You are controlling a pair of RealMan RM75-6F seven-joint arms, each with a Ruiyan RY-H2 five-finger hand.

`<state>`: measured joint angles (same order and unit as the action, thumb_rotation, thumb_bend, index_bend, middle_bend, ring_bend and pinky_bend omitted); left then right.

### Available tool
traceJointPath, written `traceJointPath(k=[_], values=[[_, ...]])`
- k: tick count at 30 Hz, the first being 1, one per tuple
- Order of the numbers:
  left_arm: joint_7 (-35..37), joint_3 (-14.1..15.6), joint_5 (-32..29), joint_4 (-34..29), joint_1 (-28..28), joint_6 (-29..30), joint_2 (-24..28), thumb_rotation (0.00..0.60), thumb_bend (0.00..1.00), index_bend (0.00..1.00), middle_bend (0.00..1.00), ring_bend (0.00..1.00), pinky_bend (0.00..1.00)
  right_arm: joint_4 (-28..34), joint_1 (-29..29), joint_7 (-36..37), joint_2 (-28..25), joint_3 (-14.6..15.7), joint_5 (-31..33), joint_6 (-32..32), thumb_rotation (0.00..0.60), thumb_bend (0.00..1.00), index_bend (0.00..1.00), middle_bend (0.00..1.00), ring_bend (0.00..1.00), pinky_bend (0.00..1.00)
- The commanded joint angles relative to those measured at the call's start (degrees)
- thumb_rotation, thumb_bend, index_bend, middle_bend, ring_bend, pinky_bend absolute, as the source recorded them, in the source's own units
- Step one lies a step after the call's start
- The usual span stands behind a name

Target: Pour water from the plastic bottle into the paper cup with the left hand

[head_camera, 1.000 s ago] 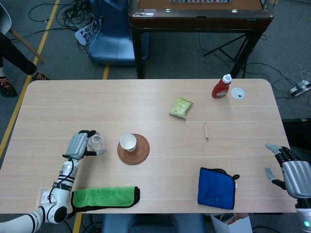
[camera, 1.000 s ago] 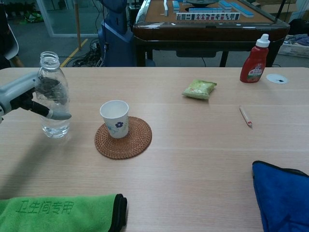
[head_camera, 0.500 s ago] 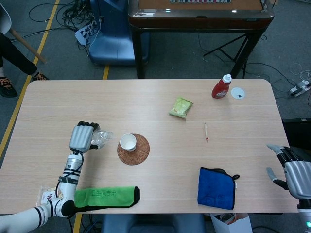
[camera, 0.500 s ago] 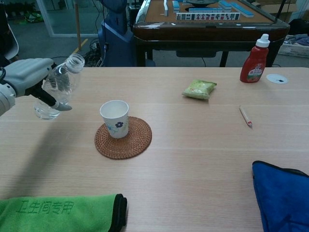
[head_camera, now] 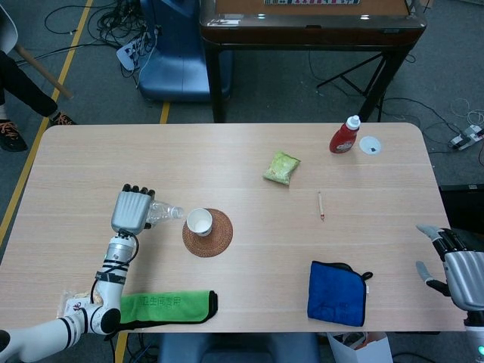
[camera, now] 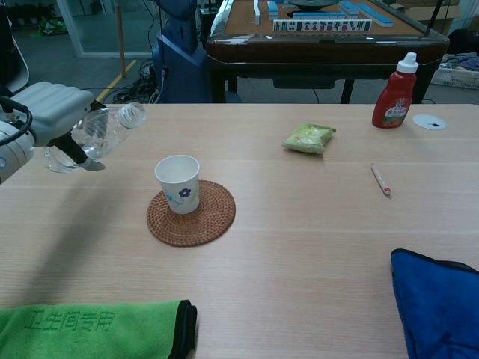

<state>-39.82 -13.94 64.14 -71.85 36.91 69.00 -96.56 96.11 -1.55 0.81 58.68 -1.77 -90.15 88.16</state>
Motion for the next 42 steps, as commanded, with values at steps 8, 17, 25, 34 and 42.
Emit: traceJointPath(k=[8, 17, 25, 34, 42], values=[[-8.66, 1.15, -1.53, -1.1, 1.74, -0.04, 0.3, 0.6, 0.02, 0.73, 0.83, 0.43, 0.42, 0.1, 0.14, 0.31, -0.19, 0.0, -0.08, 0.21, 0.6, 0.35, 0.21, 0.26, 0.21, 0.47], [-14.42, 1.02, -4.08, -2.27, 2.89, 0.36, 0.08, 0.6, 0.02, 0.73, 0.83, 0.44, 0.46, 0.27, 0.16, 0.52, -0.38, -0.02, -0.19, 0.24, 0.6, 0.35, 0.21, 0.26, 0.21, 0.47], [-20.77, 1.84, -6.7, -2.29, 3.61, 0.97, -0.69, 0.6, 0.02, 0.72, 0.83, 0.44, 0.48, 0.13, 0.22, 0.96, -0.48, 0.1, -0.46, 0.33, 0.6, 0.35, 0.21, 0.26, 0.21, 0.47], [-25.98, 2.62, -8.5, -2.31, 4.59, 2.0, -1.89, 0.6, 0.02, 0.72, 0.83, 0.44, 0.48, 0.2, 0.19, 0.99, -0.54, 0.1, -0.41, 0.19, 0.6, 0.35, 0.21, 0.26, 0.21, 0.47], [-29.0, 2.26, -10.58, -2.2, 5.7, 2.3, -2.83, 0.6, 0.02, 0.72, 0.83, 0.44, 0.48, 0.43, 0.06, 0.88, -0.67, 0.02, -0.39, 0.01, 0.6, 0.35, 0.21, 0.26, 0.21, 0.47]])
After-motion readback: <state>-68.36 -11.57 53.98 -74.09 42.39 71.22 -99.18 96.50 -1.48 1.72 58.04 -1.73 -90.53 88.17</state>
